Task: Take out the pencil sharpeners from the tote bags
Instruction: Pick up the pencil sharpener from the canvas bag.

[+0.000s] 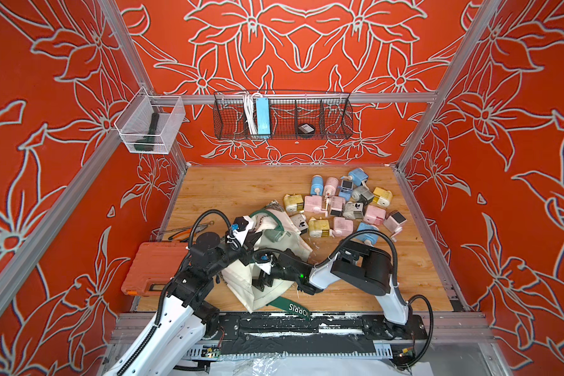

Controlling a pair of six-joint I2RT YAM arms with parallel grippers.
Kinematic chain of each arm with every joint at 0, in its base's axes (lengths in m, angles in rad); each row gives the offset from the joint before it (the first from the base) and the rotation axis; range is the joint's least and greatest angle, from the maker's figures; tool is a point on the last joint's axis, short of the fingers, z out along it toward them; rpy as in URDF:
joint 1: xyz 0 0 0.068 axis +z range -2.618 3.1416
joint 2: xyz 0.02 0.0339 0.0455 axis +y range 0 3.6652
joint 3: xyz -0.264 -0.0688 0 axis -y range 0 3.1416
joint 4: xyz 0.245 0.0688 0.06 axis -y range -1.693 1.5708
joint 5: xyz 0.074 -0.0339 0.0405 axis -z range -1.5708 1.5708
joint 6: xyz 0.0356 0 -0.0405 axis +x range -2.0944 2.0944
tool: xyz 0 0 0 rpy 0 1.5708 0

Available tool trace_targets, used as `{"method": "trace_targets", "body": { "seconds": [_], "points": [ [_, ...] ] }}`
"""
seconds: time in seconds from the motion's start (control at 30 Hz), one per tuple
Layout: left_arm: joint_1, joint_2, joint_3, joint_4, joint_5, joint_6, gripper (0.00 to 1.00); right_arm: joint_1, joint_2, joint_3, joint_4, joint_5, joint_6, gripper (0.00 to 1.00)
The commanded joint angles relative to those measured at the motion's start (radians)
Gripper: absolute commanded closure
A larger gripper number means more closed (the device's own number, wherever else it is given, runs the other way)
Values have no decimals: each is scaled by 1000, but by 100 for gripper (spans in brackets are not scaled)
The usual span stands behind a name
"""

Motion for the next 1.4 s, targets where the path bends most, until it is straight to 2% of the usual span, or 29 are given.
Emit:
{"method": "trace_targets", "body": {
  "seconds": [0.0, 0.2, 0.33, 0.47, 0.8, 0.97, 1.27, 1.37],
  "points": [
    [-5, -7, 8, 90, 42, -21, 100, 5, 29, 101, -57, 12, -38, 1],
    [-5, -26, -6, 70, 48, -25, 100, 0, 90, 239, -158, 14, -99, 1],
    [-5, -30, -3, 52, 35, -30, 100, -10, 120, 281, -176, -52, -121, 1],
    [-5, -20, 6, 31, 37, -25, 100, -10, 122, 277, -191, -117, -140, 8],
    [-5, -39, -20, 27, -29, -36, 100, -10, 76, 166, -97, -211, -119, 35],
    [-5, -42, -27, 38, -60, -44, 100, -10, 41, 109, -89, -179, -111, 43],
    [-5, -35, -41, 14, -273, -101, 100, -10, -111, -72, -54, -75, -68, 49],
    [-5, -44, -46, 10, -308, -106, 100, -10, -180, -139, -60, -60, -55, 49]
  ]
}}
